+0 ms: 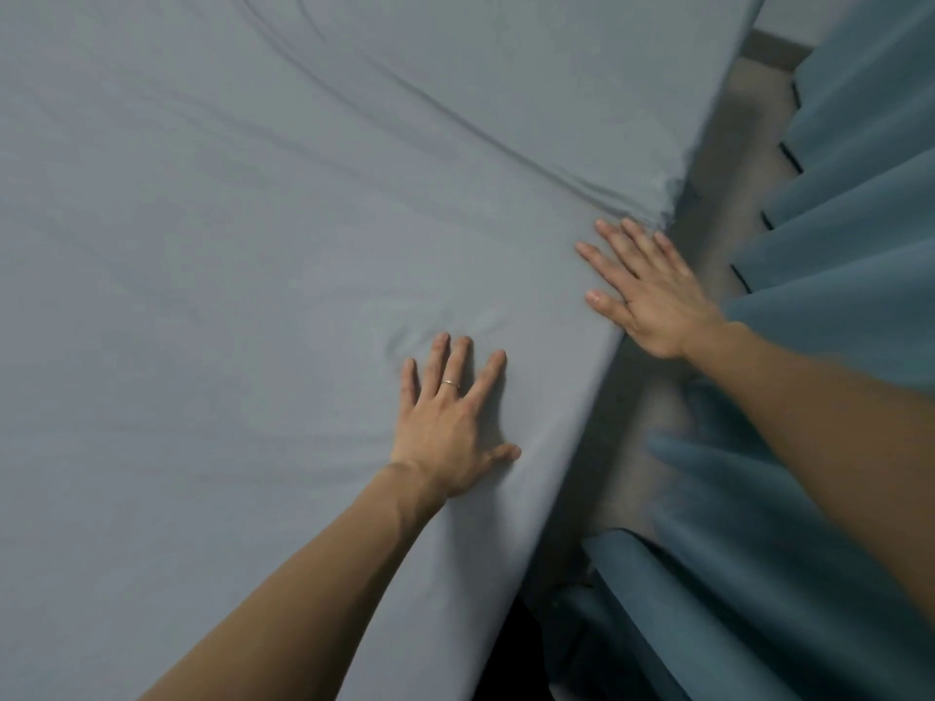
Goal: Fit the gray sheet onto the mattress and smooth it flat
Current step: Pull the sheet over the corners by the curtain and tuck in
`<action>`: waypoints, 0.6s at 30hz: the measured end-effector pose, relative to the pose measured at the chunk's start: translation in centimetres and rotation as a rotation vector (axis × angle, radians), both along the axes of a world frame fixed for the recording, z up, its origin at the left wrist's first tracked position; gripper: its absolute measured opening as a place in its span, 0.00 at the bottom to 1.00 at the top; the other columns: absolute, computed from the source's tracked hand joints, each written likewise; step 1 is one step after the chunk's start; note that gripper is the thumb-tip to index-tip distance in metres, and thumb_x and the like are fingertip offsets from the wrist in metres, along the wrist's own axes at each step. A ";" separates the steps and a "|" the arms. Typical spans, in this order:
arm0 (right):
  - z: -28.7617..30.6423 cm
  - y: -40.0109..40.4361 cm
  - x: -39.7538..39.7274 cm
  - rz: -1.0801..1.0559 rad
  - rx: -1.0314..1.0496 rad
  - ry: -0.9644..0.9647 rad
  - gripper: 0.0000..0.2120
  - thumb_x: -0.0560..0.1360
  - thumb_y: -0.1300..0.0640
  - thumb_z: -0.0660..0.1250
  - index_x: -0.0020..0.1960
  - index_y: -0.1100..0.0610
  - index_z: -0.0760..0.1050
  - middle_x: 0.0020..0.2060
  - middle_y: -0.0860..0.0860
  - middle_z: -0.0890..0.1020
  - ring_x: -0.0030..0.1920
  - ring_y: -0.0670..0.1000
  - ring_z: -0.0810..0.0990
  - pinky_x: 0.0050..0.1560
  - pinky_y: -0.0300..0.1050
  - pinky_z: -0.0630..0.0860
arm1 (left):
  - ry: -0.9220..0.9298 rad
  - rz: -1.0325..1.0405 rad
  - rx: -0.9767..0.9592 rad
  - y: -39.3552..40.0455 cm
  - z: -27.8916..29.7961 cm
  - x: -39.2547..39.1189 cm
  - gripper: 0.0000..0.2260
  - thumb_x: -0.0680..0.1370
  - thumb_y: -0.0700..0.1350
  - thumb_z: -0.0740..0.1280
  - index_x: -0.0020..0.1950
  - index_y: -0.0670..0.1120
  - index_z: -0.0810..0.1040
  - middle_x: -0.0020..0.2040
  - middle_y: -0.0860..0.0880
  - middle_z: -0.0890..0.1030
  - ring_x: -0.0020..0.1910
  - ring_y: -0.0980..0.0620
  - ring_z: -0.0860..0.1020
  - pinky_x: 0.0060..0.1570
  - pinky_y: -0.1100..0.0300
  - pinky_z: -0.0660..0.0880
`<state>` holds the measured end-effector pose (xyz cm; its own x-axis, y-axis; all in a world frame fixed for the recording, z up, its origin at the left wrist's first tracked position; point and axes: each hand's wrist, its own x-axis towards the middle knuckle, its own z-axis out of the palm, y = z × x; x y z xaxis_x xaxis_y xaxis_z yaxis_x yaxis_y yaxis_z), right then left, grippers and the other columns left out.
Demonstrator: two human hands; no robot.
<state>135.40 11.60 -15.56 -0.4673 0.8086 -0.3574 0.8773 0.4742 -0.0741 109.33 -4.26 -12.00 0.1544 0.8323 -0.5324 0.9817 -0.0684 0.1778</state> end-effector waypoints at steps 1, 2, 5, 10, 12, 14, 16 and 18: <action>0.2 -0.2 -0.1 -0.002 -0.020 -0.009 0.32 0.77 0.34 0.37 0.80 0.42 0.42 0.80 0.47 0.44 0.79 0.50 0.40 0.76 0.47 0.35 | 0.002 -0.015 -0.029 0.2 0.2 -0.1 0.47 0.71 0.72 0.62 0.78 0.59 0.36 0.80 0.48 0.37 0.77 0.44 0.31 0.75 0.40 0.38; 1.0 -0.2 -0.3 -0.009 -0.040 -0.010 0.33 0.77 0.34 0.37 0.80 0.43 0.43 0.80 0.48 0.44 0.80 0.51 0.41 0.76 0.48 0.36 | -0.001 -0.026 -0.050 0.4 1.0 -0.3 0.48 0.71 0.72 0.62 0.79 0.58 0.37 0.80 0.48 0.38 0.77 0.44 0.32 0.75 0.41 0.38; 5.0 -0.8 -1.0 -0.116 -0.090 0.047 0.33 0.79 0.34 0.44 0.80 0.45 0.45 0.80 0.48 0.45 0.80 0.50 0.43 0.77 0.49 0.41 | -0.026 -0.006 -0.050 1.2 4.8 -1.0 0.44 0.73 0.70 0.61 0.80 0.55 0.42 0.81 0.48 0.44 0.79 0.46 0.39 0.77 0.45 0.42; 14.5 -4.7 -2.1 -0.247 -0.155 0.179 0.31 0.82 0.45 0.57 0.80 0.52 0.51 0.80 0.51 0.54 0.79 0.51 0.53 0.78 0.49 0.52 | -0.177 0.139 -0.016 3.1 14.6 -2.8 0.32 0.78 0.59 0.63 0.77 0.48 0.58 0.77 0.46 0.62 0.75 0.45 0.60 0.72 0.51 0.60; 18.9 -6.1 -2.4 -0.253 -0.192 0.173 0.29 0.82 0.47 0.59 0.79 0.56 0.58 0.77 0.54 0.62 0.77 0.53 0.61 0.76 0.48 0.57 | -0.195 0.169 -0.034 3.7 18.6 -3.5 0.30 0.78 0.58 0.64 0.76 0.47 0.61 0.75 0.45 0.65 0.73 0.44 0.63 0.69 0.50 0.65; 21.3 -6.3 -2.5 -0.246 -0.184 0.150 0.26 0.81 0.48 0.60 0.76 0.58 0.64 0.72 0.57 0.71 0.72 0.56 0.69 0.72 0.49 0.63 | -0.204 0.217 -0.032 4.6 20.9 -3.8 0.30 0.78 0.57 0.64 0.76 0.47 0.62 0.74 0.44 0.67 0.73 0.43 0.63 0.68 0.49 0.66; 22.3 -5.9 -2.3 -0.244 -0.166 0.100 0.23 0.81 0.49 0.60 0.72 0.58 0.68 0.64 0.58 0.78 0.66 0.59 0.74 0.66 0.51 0.68 | -0.219 0.248 -0.017 5.6 22.4 -3.8 0.29 0.79 0.56 0.64 0.76 0.46 0.62 0.74 0.43 0.67 0.73 0.43 0.62 0.68 0.48 0.66; 22.2 -4.6 -2.0 -0.239 -0.186 0.061 0.20 0.80 0.49 0.59 0.69 0.57 0.71 0.61 0.57 0.80 0.63 0.60 0.75 0.63 0.52 0.71 | -0.229 0.261 -0.007 6.2 23.1 -3.6 0.28 0.79 0.55 0.64 0.76 0.46 0.62 0.74 0.44 0.67 0.74 0.44 0.62 0.68 0.48 0.66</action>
<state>133.41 6.97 6.62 -0.2967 0.8216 -0.4867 0.9536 0.2280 -0.1965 105.72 1.90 11.08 0.0525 0.8560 -0.5144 0.9006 0.1820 0.3947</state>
